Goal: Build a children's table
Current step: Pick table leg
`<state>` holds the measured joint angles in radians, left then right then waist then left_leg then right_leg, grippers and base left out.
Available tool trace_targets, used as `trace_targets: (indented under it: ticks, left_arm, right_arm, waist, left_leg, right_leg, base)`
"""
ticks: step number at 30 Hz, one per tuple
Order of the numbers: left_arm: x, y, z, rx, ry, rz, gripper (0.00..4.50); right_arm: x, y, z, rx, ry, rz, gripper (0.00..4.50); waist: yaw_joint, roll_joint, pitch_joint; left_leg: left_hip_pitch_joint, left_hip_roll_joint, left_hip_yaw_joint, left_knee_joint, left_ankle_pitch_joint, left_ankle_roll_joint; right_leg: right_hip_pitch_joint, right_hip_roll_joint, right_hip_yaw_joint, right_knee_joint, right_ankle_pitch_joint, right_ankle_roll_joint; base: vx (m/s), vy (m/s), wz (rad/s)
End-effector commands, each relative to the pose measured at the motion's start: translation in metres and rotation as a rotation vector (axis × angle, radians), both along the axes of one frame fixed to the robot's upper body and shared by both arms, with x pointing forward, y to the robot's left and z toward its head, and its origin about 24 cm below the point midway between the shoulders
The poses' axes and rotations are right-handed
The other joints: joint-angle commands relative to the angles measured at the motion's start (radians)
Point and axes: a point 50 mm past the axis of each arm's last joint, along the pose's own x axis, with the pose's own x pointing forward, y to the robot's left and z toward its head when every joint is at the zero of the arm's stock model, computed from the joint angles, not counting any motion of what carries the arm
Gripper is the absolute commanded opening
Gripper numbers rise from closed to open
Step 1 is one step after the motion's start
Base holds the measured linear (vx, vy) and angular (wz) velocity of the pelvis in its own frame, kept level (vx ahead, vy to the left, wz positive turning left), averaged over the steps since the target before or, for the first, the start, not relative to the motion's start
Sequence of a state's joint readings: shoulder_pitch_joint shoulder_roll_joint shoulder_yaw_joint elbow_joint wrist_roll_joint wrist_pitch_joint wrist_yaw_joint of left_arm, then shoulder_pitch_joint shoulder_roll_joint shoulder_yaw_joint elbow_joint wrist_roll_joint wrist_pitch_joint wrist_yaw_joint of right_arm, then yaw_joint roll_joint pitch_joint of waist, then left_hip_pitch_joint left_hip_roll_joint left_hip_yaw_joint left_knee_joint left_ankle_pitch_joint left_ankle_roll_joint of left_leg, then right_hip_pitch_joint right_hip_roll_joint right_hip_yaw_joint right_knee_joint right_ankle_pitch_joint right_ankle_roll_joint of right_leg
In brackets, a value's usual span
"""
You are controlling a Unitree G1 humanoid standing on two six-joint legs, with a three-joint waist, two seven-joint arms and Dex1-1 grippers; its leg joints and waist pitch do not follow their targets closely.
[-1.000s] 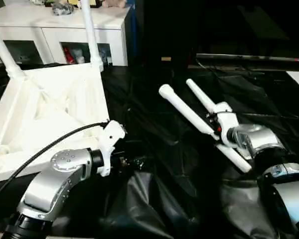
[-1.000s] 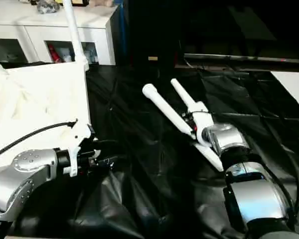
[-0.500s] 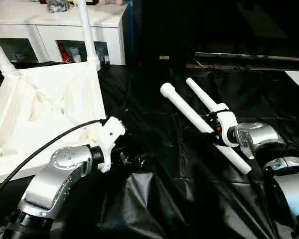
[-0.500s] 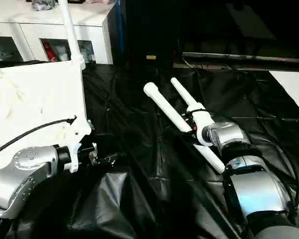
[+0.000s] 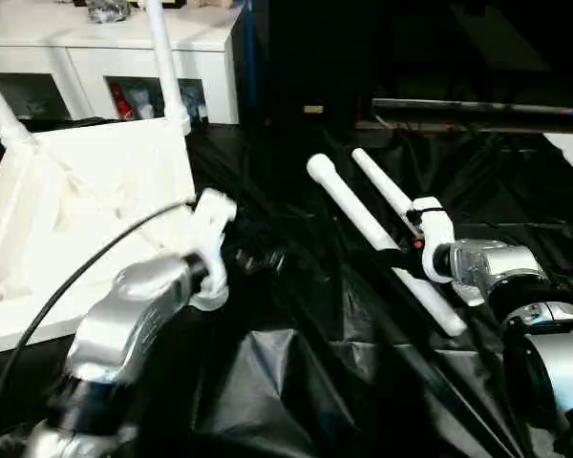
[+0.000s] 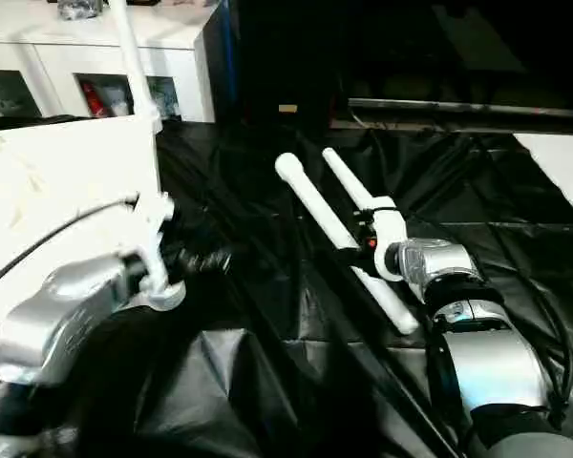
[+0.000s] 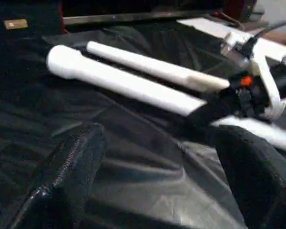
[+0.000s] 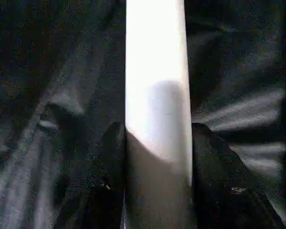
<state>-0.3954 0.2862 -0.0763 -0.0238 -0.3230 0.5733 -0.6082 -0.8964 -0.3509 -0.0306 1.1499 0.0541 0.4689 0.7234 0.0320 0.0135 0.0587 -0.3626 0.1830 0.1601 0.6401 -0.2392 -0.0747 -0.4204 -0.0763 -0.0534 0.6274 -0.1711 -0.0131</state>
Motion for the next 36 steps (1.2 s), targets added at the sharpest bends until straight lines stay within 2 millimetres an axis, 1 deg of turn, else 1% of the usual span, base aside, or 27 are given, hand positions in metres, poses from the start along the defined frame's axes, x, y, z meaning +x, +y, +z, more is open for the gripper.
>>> trace_targets:
  ticks: [1,3,4,5,6,8,9,10,11,12,13,14,15,17,19,20,22,23,24,25,26,27,28,29,32,34,36]
  left_arm:
    - [0.006,-0.005,0.008,-0.055,0.006,0.018,4.15]
    - [0.008,-0.009,0.011,-0.081,0.008,0.014,4.15]
    - [0.008,-0.009,0.011,-0.081,0.008,0.014,4.15]
    - [0.015,-0.018,0.015,-0.152,0.042,0.041,4.15]
    - [0.017,-0.021,0.016,-0.168,0.059,0.056,4.15]
    - [0.027,-0.034,0.012,-0.226,0.155,0.135,4.15]
    - [0.027,-0.035,0.011,-0.229,0.162,0.139,4.15]
    - [0.029,-0.038,0.009,-0.239,0.186,0.152,4.15]
    - [0.029,-0.045,0.01,-0.295,0.213,0.129,4.15]
    - [0.029,-0.051,0.012,-0.344,0.234,0.105,4.43]
    - [0.03,-0.055,0.015,-0.397,0.247,0.091,4.43]
    - [0.032,-0.057,0.017,-0.433,0.26,0.093,4.5]
    - [0.033,-0.057,0.018,-0.448,0.268,0.101,4.5]
    - [0.035,-0.057,0.019,-0.457,0.275,0.107,4.5]
    - [0.04,-0.054,0.022,-0.483,0.273,0.149,4.5]
    - [0.043,-0.051,0.026,-0.525,0.265,0.168,4.5]
    - [0.044,-0.05,0.029,-0.555,0.26,0.18,4.5]
    - [0.046,-0.048,0.032,-0.591,0.258,0.185,4.5]
    - [0.046,-0.046,0.034,-0.608,0.256,0.188,4.5]
    - [0.047,-0.045,0.034,-0.614,0.255,0.19,4.5]
    - [0.047,-0.044,0.034,-0.614,0.255,0.196,4.5]
    - [0.049,-0.042,0.034,-0.622,0.259,0.21,4.5]
    - [0.049,-0.042,0.034,-0.624,0.26,0.212,4.32]
    - [0.05,-0.04,0.034,-0.628,0.259,0.225,4.13]
    - [0.051,-0.04,0.034,-0.627,0.259,0.234,4.07]
    - [0.052,-0.04,0.032,-0.616,0.271,0.25,3.77]
    - [0.052,-0.041,0.031,-0.609,0.272,0.26,3.7]
  right_arm:
    - [0.007,0.004,0.015,0.064,-0.075,-0.005,1.49]
    - [0.009,0.005,0.019,0.078,-0.1,-0.006,1.49]
    - [0.009,0.005,0.019,0.078,-0.1,-0.006,1.49]
    - [0.011,0.02,0.037,0.175,-0.198,0.079,1.49]
    - [0.011,0.025,0.042,0.212,-0.222,0.108,1.49]
    - [0.006,0.051,0.065,0.383,-0.325,0.239,1.49]
    - [0.005,0.053,0.066,0.394,-0.33,0.246,1.48]
    - [0.003,0.058,0.071,0.433,-0.345,0.27,1.48]
    - [0.0,0.069,0.074,0.452,-0.361,0.304,1.48]
    - [-0.002,0.077,0.077,0.464,-0.371,0.33,1.48]
    - [-0.005,0.086,0.078,0.476,-0.38,0.356,1.48]
    - [-0.007,0.093,0.079,0.488,-0.386,0.372,1.48]
    - [-0.009,0.096,0.08,0.496,-0.389,0.379,1.48]
    - [-0.01,0.098,0.08,0.501,-0.391,0.382,1.48]
    - [-0.013,0.103,0.079,0.493,-0.395,0.391,1.48]
    - [-0.016,0.105,0.079,0.487,-0.394,0.403,1.48]
    - [-0.019,0.107,0.079,0.482,-0.393,0.411,1.48]
    - [-0.021,0.108,0.078,0.478,-0.392,0.42,1.48]
    - [-0.023,0.109,0.078,0.473,-0.391,0.425,1.48]
    - [-0.024,0.109,0.078,0.469,-0.39,0.427,1.48]
    - [-0.024,0.11,0.078,0.468,-0.39,0.432,1.48]
    - [-0.025,0.11,0.078,0.466,-0.39,0.439,1.48]
    - [-0.025,0.11,0.078,0.466,-0.391,0.439,1.48]
    - [-0.025,0.11,0.079,0.463,-0.395,0.435,1.48]
    - [-0.024,0.11,0.08,0.461,-0.4,0.425,1.48]
    - [-0.023,0.11,0.081,0.457,-0.408,0.408,1.48]
    - [-0.022,0.11,0.083,0.456,-0.416,0.4,1.48]
  waist:
    - [0.007,0.005,-0.074]
    - [0.012,0.004,-0.077]
    - [0.015,0.003,-0.08]
    - [0.016,0.001,-0.078]
    - [0.018,-0.001,-0.08]
    - [0.026,-0.004,-0.083]
    - [0.025,-0.007,-0.079]
    - [0.025,-0.006,-0.079]
    - [0.028,-0.004,-0.079]
    - [0.032,-0.006,-0.078]
    - [0.036,-0.001,-0.079]
    - [0.034,-0.002,-0.076]
    - [0.037,-0.002,-0.078]
    - [0.036,-0.002,-0.076]
    - [0.036,-0.003,-0.076]
    - [0.036,-0.008,-0.075]
    - [0.037,-0.008,-0.075]
    - [0.033,-0.01,-0.075]
    - [0.035,-0.009,-0.076]
    - [0.036,-0.011,-0.076]
    - [0.037,-0.008,-0.076]
    - [0.037,-0.012,-0.076]
    - [0.037,-0.01,-0.076]
    - [0.036,-0.012,-0.076]
    - [0.036,-0.01,-0.076]
    - [0.036,-0.01,-0.076]
    - [0.037,-0.011,-0.076]
  left_leg:
    - [-0.002,0.032,0.001,-0.079,-0.08,0.063]
    - [-0.003,0.033,0.003,-0.077,-0.044,0.075]
    - [-0.002,0.031,0.005,-0.073,-0.025,0.086]
    - [-0.006,0.032,0.008,-0.073,-0.015,0.101]
    - [-0.006,0.031,0.008,-0.071,-0.01,0.106]
    - [-0.004,0.035,0.01,-0.068,-0.003,0.139]
    - [-0.008,0.034,0.01,-0.07,-0.006,0.151]
    - [-0.006,0.035,0.01,-0.071,-0.01,0.15]
    - [-0.005,0.037,0.008,-0.071,-0.015,0.146]
    - [-0.004,0.035,0.01,-0.071,-0.01,0.132]
    - [-0.001,0.036,0.009,-0.073,-0.008,0.125]
    - [-0.003,0.035,0.011,-0.074,-0.016,0.12]
    - [-0.001,0.034,0.009,-0.075,-0.022,0.113]
    - [0.0,0.034,0.009,-0.078,-0.042,0.092]
    - [0.0,0.034,0.009,-0.08,-0.046,0.083]
    - [-0.002,0.033,0.009,-0.08,-0.045,0.082]
    - [-0.006,0.033,0.005,-0.08,-0.032,0.084]
    - [-0.01,0.033,0.004,-0.081,-0.031,0.085]
    - [-0.006,0.033,0.005,-0.08,-0.028,0.084]
    - [-0.005,0.031,0.006,-0.079,-0.016,0.084]
    - [-0.007,0.032,0.007,-0.079,-0.008,0.087]
    - [-0.006,0.032,0.007,-0.079,-0.008,0.088]
    - [-0.007,0.032,0.007,-0.079,-0.007,0.089]
    - [-0.007,0.032,0.007,-0.079,-0.007,0.089]
    - [-0.006,0.033,0.006,-0.079,-0.005,0.088]
    - [-0.006,0.033,0.006,-0.079,-0.003,0.087]
    - [-0.006,0.033,0.006,-0.079,0.005,0.088]
  right_leg:
    - [0.062,-0.054,0.034,-0.065,-0.141,-0.311]
    - [0.064,-0.054,0.034,-0.059,-0.09,-0.325]
    - [0.063,-0.052,0.034,-0.054,-0.048,-0.332]
    - [0.064,-0.052,0.034,-0.052,-0.021,-0.339]
    - [0.065,-0.053,0.034,-0.051,-0.012,-0.34]
    - [0.065,-0.053,0.036,-0.049,0.017,-0.333]
    - [0.066,-0.053,0.035,-0.053,-0.002,-0.325]
    - [0.065,-0.055,0.035,-0.055,-0.019,-0.324]
    - [0.063,-0.057,0.034,-0.058,-0.05,-0.321]
    - [0.062,-0.057,0.036,-0.062,-0.065,-0.317]
    - [0.061,-0.055,0.035,-0.061,-0.065,-0.317]
    - [0.058,-0.052,0.035,-0.063,-0.07,-0.313]
    - [0.058,-0.053,0.033,-0.064,-0.079,-0.308]
    - [0.058,-0.052,0.033,-0.068,-0.109,-0.292]
    - [0.058,-0.052,0.034,-0.07,-0.116,-0.284]
    - [0.061,-0.051,0.034,-0.07,-0.115,-0.275]
    - [0.066,-0.055,0.034,-0.069,-0.102,-0.267]
    - [0.068,-0.057,0.033,-0.069,-0.109,-0.261]
    - [0.065,-0.058,0.034,-0.07,-0.11,-0.261]
    - [0.065,-0.055,0.035,-0.067,-0.1,-0.263]
    - [0.063,-0.054,0.034,-0.067,-0.094,-0.262]
    - [0.063,-0.054,0.034,-0.068,-0.095,-0.262]
    - [0.063,-0.055,0.033,-0.067,-0.096,-0.263]
    - [0.063,-0.054,0.033,-0.068,-0.095,-0.262]
    - [0.063,-0.056,0.033,-0.068,-0.099,-0.259]
    - [0.064,-0.056,0.034,-0.067,-0.093,-0.26]
    - [0.064,-0.056,0.033,-0.066,-0.087,-0.26]
  base:
    - [0.0,0.0,0.0]
    - [0.0,0.0,0.0]
    - [0.0,0.0,0.0]
    - [0.0,0.0,0.0]
    - [0.0,0.0,0.0]
    - [0.0,0.0,0.0]
    - [0.0,0.0,0.0]
    - [0.0,0.0,0.0]
    - [0.0,0.0,0.0]
    - [0.0,0.0,0.0]
    - [0.0,0.0,0.0]
    - [0.0,0.0,0.0]
    - [0.0,0.0,0.0]
    - [0.0,0.0,0.0]
    - [0.0,0.0,0.0]
    - [0.0,0.0,0.0]
    - [0.0,0.0,0.0]
    - [0.0,0.0,0.0]
    - [0.0,0.0,0.0]
    - [0.0,0.0,0.0]
    - [0.0,0.0,0.0]
    - [0.0,0.0,0.0]
    - [0.0,0.0,0.0]
    - [0.0,0.0,0.0]
    - [0.0,0.0,0.0]
    - [0.0,0.0,0.0]
    - [0.0,0.0,0.0]
